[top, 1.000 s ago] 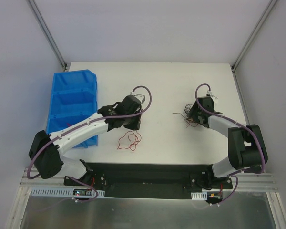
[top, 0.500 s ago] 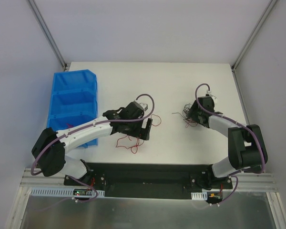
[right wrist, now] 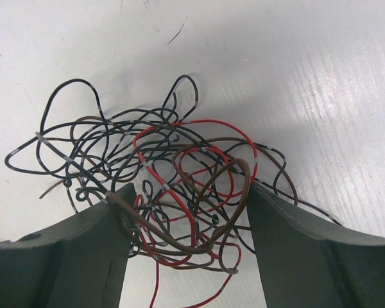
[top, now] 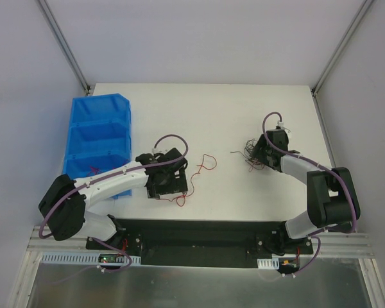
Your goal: Untangle the cables
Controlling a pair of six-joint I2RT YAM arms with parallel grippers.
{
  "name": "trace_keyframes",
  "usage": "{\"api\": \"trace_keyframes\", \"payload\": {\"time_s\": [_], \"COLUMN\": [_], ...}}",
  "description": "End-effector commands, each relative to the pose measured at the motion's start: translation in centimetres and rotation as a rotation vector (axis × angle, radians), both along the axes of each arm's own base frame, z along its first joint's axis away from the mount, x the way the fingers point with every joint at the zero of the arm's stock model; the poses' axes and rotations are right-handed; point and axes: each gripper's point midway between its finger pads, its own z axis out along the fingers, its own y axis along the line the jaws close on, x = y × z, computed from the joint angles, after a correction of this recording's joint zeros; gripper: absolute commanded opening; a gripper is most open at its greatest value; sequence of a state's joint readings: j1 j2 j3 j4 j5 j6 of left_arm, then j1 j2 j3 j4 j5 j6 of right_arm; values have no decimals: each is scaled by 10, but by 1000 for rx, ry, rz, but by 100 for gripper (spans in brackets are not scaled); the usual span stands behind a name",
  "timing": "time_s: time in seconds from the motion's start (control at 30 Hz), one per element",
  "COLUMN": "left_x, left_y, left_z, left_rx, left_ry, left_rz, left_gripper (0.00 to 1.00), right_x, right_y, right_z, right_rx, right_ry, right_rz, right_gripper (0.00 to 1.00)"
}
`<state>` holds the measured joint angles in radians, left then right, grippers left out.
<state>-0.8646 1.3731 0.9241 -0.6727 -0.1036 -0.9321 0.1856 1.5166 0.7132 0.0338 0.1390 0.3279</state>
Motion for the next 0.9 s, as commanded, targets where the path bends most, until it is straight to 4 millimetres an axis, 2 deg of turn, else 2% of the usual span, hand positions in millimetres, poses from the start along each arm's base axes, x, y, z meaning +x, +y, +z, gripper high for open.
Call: {"api": "trace_keyframes", "payload": {"time_s": [0.0,0.17,0.33,0.47,0.63,0.87], "left_x": [-12,-23,-12,10,29,37], "left_y": [21,25,17,-3,-28,-47], "left_z": [-9,-21,-19,-12,-19,-33], "left_rx": [44,51,60,69,86,130], "left_ry": [50,118,104,67,29,-96], "left_rz": [275,426,423,325,169,-95], "left_gripper": [99,99,99,99,99,99], "right_x": [-12,-12,-12,-11,-12,-11], "right_y": [5,5,6,6,6,7], "right_z": [-13,-13,-12,-11,-12,-11], "right_rx": [26,26,30,31,30,33], "right_ry": [70,70,68,64,67,66], "right_rz": [20,21,25,27,28,34], "right_gripper": [70,70,70,70,70,70]}}
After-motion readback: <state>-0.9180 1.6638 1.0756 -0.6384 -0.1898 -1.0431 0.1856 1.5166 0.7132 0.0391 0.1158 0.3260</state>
